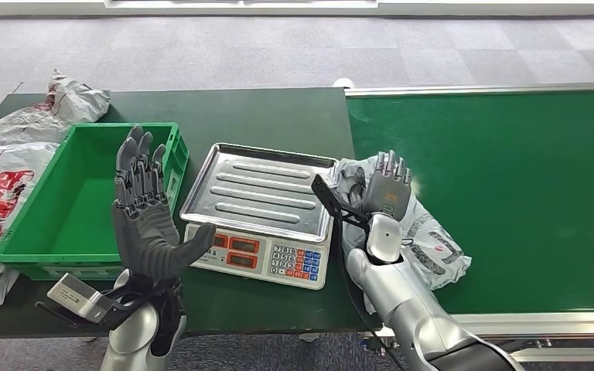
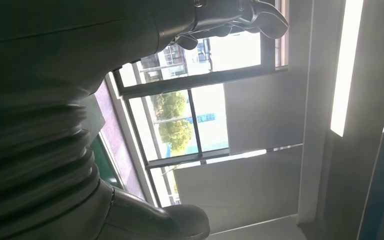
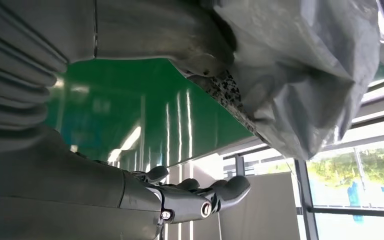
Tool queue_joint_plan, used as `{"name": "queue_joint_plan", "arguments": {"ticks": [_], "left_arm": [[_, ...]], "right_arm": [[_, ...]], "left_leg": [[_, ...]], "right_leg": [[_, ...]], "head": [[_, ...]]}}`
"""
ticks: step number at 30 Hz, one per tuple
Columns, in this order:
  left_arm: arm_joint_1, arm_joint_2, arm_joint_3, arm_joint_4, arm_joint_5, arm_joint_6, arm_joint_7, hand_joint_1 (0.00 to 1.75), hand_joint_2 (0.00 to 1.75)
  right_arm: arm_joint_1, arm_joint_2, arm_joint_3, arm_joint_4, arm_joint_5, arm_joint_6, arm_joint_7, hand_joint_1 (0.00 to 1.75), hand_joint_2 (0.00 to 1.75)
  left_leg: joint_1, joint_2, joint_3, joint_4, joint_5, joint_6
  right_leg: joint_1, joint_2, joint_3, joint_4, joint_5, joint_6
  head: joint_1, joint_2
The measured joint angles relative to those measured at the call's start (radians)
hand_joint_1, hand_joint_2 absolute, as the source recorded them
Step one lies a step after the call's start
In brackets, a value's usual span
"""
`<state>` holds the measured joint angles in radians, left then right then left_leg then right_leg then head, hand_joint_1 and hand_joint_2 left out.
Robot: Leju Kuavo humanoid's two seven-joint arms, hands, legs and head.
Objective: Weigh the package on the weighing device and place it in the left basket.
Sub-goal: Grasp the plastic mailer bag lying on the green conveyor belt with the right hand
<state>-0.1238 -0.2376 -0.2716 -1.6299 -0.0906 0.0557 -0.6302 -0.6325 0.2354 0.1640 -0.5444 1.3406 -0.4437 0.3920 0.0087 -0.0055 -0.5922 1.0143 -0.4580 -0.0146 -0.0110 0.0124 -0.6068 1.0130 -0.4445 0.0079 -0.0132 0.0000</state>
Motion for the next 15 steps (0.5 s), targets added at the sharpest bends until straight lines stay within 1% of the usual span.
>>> {"name": "queue_joint_plan", "arguments": {"ticks": [5,15], "left_arm": [[-0.004,0.000,0.000,0.003,0.000,0.000,0.000,0.00,1.75],[-0.014,0.000,0.000,0.008,-0.001,-0.003,0.000,0.00,1.75]], "right_arm": [[0.002,0.000,-0.025,0.007,0.002,0.096,-0.017,0.00,0.00],[0.001,0.001,-0.051,0.033,0.002,0.179,-0.053,0.00,0.00]], "left_leg": [[0.000,0.000,0.000,0.000,0.000,0.000],[0.000,0.000,0.000,0.000,0.000,0.000]], "right_leg": [[0.000,0.000,0.000,0.000,0.000,0.000],[0.000,0.000,0.000,0.000,0.000,0.000]], "head": [[0.000,0.000],[0.000,0.000]]}}
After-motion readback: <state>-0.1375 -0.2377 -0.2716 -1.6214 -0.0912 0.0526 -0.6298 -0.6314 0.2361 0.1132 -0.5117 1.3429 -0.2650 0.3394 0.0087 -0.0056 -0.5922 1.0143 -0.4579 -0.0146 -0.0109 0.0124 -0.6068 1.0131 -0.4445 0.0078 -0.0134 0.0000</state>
